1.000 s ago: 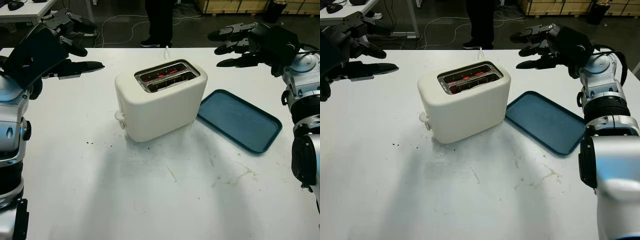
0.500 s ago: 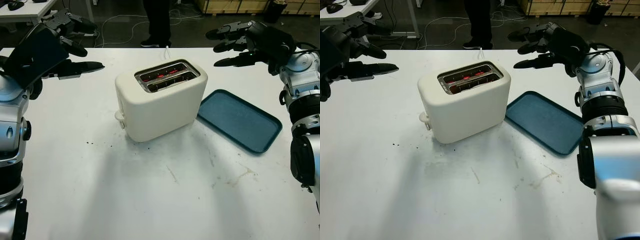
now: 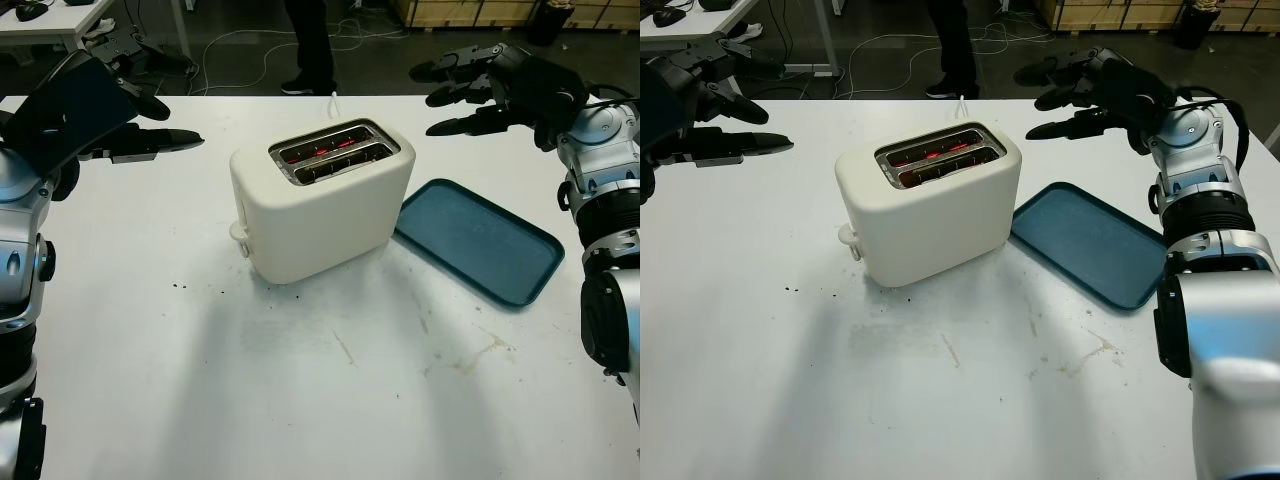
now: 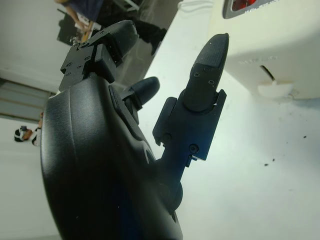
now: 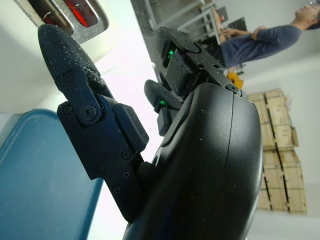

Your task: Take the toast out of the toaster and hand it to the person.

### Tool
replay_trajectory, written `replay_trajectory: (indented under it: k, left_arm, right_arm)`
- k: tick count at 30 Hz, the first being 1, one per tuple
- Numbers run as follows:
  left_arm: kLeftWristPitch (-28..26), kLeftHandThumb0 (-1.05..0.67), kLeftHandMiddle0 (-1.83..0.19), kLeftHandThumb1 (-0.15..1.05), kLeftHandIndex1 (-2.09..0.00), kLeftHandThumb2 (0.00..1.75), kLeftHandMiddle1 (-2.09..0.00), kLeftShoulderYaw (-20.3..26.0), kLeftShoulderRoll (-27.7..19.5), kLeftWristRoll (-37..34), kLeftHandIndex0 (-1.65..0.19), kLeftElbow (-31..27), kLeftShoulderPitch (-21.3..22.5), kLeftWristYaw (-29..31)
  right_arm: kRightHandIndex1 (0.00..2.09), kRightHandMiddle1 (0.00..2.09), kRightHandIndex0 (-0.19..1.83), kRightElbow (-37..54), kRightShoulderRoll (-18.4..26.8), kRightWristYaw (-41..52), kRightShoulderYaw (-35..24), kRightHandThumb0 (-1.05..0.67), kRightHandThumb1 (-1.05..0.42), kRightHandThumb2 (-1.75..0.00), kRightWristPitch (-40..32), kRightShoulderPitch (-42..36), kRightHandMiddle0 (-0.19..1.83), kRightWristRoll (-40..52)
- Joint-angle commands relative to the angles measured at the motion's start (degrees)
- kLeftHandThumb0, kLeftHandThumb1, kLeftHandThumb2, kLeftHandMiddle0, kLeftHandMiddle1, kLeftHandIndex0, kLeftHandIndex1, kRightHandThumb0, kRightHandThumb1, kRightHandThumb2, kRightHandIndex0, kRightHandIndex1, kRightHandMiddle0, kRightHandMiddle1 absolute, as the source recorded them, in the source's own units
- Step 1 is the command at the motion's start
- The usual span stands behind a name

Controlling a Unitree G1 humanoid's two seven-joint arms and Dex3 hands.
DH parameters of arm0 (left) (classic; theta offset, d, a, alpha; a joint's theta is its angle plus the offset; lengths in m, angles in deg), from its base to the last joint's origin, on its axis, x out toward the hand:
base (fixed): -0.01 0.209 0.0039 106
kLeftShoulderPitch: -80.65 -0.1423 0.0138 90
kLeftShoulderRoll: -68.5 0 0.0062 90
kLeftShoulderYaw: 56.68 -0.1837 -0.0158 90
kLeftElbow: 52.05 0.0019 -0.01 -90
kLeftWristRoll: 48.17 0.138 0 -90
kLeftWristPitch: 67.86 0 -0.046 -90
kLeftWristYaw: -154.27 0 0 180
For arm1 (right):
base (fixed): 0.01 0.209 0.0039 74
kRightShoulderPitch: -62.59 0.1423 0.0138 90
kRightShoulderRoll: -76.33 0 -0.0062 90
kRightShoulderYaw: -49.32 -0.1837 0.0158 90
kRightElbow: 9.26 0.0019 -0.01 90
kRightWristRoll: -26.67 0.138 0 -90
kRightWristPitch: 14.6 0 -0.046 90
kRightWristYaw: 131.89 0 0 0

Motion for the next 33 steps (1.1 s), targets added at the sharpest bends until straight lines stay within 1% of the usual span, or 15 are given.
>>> replay_trajectory:
  k: [1,12,23,33]
  left_arm:
    - [-0.3,-0.38,-0.02,0.82,-0.91,0.0,-1.33,-0.1,-0.5,0.1,-0.09,-0.9,0.2,0.0]
    - [0.5,-0.38,-0.03,0.82,-0.89,0.0,-1.32,-0.1,-0.6,0.4,-0.1,-0.7,0.0,0.0]
    - [0.1,-0.38,-0.04,0.82,-0.87,0.0,-1.32,-0.4,-0.6,0.3,-0.1,-0.6,0.5,0.1]
    - [-0.2,-0.39,-0.01,0.81,-0.87,0.0,-1.31,-0.5,-0.6,0.2,-0.1,-0.6,1.0,0.1]
  right_arm:
    - [0.68,0.0,0.32,0.5,0.4,-0.2,-0.4,-0.81,-0.71,0.0,0.4,0.3,0.63,0.2]
    - [0.69,0.0,0.32,0.6,0.4,-0.5,-0.2,-0.78,-0.7,0.0,0.8,0.1,0.62,0.0]
    - [0.67,0.0,0.3,0.5,0.4,0.3,-0.4,-0.79,-0.7,0.0,0.7,0.3,0.61,0.4]
    - [0.67,0.01,0.32,0.7,0.4,0.5,-0.1,-0.8,-0.71,0.0,0.8,0.5,0.62,0.1]
